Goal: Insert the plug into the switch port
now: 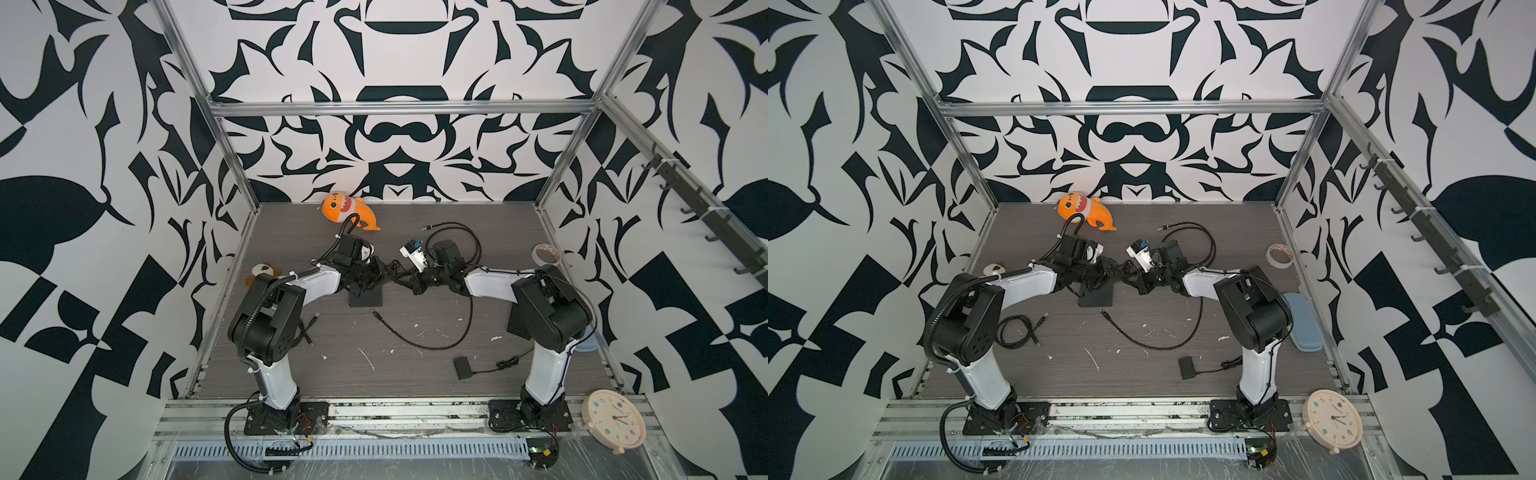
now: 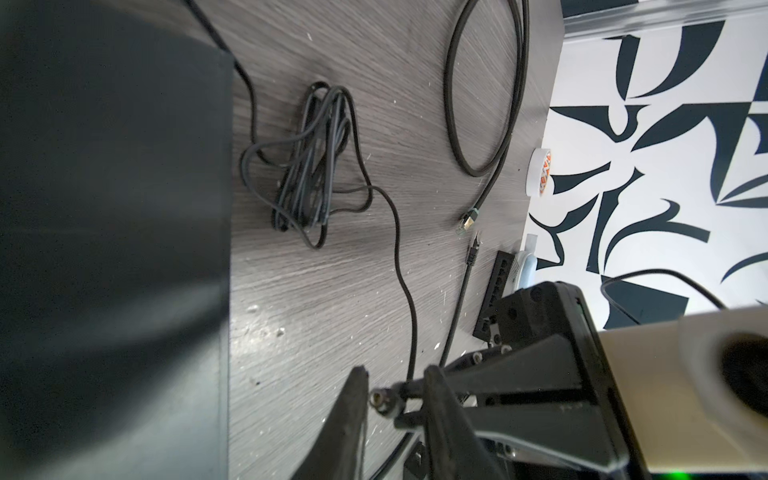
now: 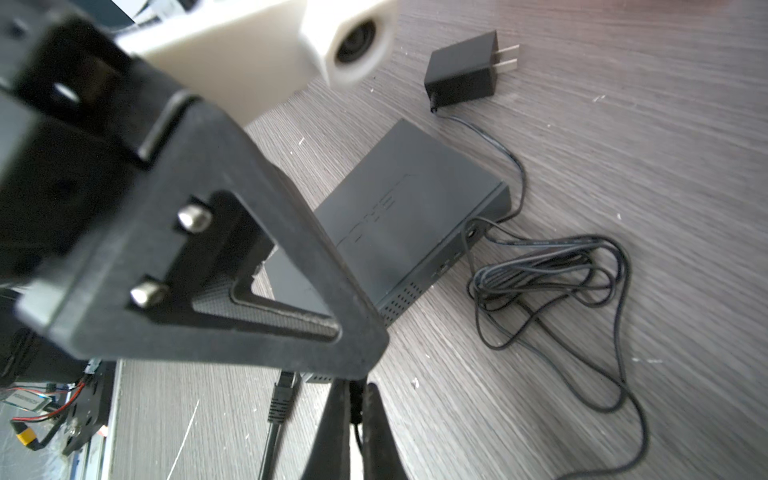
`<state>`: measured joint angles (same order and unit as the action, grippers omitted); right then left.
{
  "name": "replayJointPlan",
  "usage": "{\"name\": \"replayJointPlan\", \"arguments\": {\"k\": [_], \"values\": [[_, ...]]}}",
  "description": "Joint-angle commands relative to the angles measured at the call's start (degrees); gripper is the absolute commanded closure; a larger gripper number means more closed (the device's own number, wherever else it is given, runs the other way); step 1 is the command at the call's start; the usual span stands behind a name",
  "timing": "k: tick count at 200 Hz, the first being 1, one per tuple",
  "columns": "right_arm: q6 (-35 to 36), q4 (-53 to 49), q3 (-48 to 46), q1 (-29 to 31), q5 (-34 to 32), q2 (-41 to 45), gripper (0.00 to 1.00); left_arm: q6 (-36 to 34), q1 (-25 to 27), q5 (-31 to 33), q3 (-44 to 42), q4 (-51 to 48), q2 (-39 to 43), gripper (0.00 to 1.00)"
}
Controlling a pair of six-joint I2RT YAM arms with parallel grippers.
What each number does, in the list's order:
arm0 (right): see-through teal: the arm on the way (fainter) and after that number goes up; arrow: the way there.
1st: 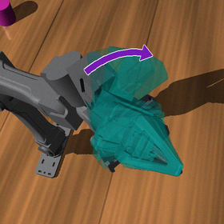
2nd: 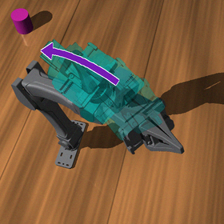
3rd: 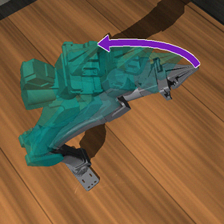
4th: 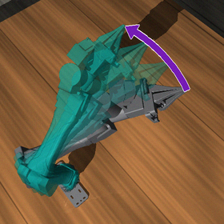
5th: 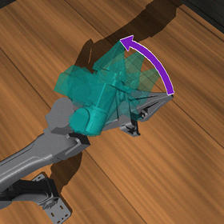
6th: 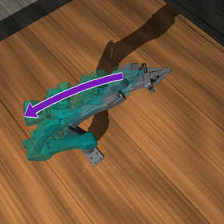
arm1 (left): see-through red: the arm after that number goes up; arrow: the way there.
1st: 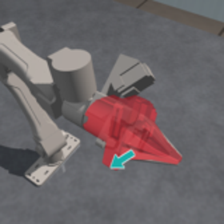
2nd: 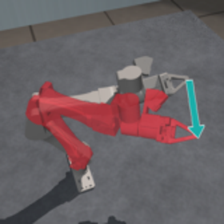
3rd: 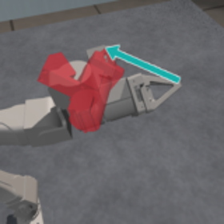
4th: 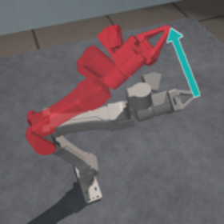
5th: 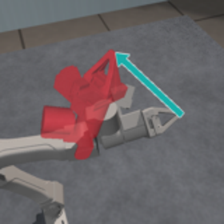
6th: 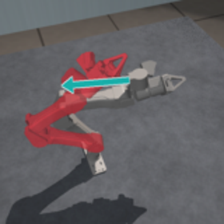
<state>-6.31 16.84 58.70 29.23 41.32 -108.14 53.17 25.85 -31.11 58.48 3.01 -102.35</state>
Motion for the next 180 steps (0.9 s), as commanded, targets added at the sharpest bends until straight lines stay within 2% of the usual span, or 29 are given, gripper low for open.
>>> {"name": "replayJointPlan", "arguments": {"k": [1, 63, 107, 136, 180], "values": [[-1.7, 4.6, -0.9, -0.1, 1.4, 0.8, 0.96, 1.3, 0.0, -0.9, -0.6, 1.6, -0.9, 0.77], [-0.2, 4.6, -2.4, -0.6, 0.9, 1.1, 0.94, -1.9, 0.0, -1.0, 0.3, -1.6, -0.3, 0.96], [2.1, 4.5, -5.6, -3.3, 1.2, 3.9, 0.77, -5.7, 0.0, 0.4, 1.0, -6.7, 1.1, 0.97], [6.1, 4.5, -7.4, -3.5, 0.8, 5.2, 0.67, -6.8, 0.0, 0.3, 1.9, -8.6, 1.4, 0.97], [6.4, 13.1, -9.6, -2.5, 2.0, 5.0, 0.60, -7.4, 0.2, 0.2, 2.6, -9.9, 1.5, 0.97]]}}
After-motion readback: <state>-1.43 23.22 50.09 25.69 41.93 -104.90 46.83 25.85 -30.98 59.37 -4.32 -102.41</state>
